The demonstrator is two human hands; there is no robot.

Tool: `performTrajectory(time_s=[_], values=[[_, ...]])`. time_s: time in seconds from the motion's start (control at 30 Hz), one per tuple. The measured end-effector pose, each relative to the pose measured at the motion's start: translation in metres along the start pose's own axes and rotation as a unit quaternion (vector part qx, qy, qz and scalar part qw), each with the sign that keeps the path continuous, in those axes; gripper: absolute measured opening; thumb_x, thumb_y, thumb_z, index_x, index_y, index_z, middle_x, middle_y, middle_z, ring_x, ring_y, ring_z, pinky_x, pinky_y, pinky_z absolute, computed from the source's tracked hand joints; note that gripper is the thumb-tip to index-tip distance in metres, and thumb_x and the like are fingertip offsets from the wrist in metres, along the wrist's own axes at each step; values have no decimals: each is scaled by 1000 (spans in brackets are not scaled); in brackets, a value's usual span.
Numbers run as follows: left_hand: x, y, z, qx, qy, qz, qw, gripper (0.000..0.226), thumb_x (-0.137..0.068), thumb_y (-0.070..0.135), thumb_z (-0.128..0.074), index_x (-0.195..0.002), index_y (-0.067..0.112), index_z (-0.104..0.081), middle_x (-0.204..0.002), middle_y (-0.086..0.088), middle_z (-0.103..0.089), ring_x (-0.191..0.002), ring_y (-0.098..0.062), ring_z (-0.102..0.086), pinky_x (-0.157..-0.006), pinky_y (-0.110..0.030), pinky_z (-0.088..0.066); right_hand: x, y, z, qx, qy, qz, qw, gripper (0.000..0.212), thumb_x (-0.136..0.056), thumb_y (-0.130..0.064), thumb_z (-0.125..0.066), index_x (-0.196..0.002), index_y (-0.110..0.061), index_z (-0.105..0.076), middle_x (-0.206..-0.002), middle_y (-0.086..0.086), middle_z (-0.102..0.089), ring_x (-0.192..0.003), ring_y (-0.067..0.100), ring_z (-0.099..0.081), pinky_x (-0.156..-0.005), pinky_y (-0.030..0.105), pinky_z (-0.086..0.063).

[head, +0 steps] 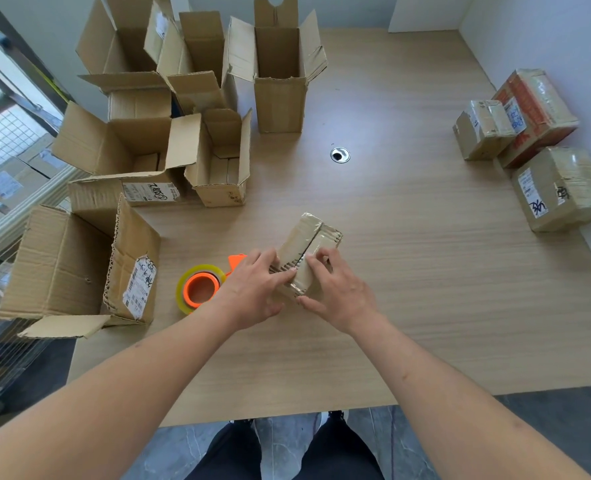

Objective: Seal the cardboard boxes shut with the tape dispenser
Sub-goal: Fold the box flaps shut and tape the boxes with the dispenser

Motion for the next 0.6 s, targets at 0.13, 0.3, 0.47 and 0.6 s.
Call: performTrajectory(time_s=[0.13, 0.3, 0.47, 0.6], values=[[3, 4, 0, 46, 19, -29, 998, 54, -82, 33, -78, -132, 17, -64, -110, -9, -49, -98, -27, -53, -88, -37, -50, -8, 4, -3, -23, -38, 10, 999, 86, -87, -36, -69, -160, -24, -24, -166, -7, -13, -143, 20, -38, -95, 40, -53], [-9, -7, 0, 70, 57, -28, 995, 34, -85, 17, -79, -119, 22, -73, -111, -7, -53, -99, -30, -58, -80, -45, -56, -19, 12, 4, -50, -55, 47, 996, 83, -91, -31, -68, -161, -25, -23, -169, -13, -7, -148, 15, -34, -102, 40, -51], [-19, -10, -4, 86, 81, -18, 993, 25, -83, 10, -82, -102, 26, -80, -144, -19, -55, -135, -36, -52, -92, -47, -58, -22, 14, 0, -74, -19, 20, 997, 77, -92, -45, -68, -157, -22, -36, -168, -13, -17, -148, 9, -33, -106, 37, -48], [-16, -13, -12, 119, 89, -22, 989, 26, -88, 9, -76, -110, 24, -78, -144, -17, -56, -133, -33, -54, -90, -48, -59, -25, 10, -4, -79, -11, 16, 997, 68, -96, -35, -67, -156, -18, -39, -168, -10, -21, -147, 13, -37, -104, 41, -50]])
Point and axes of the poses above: each hand's wrist, its own x-axis away from the middle knuckle, its own z-axis out of the back of the hand, y = z × x, the point moved 6 cm from there along -x, towards the middle knuckle
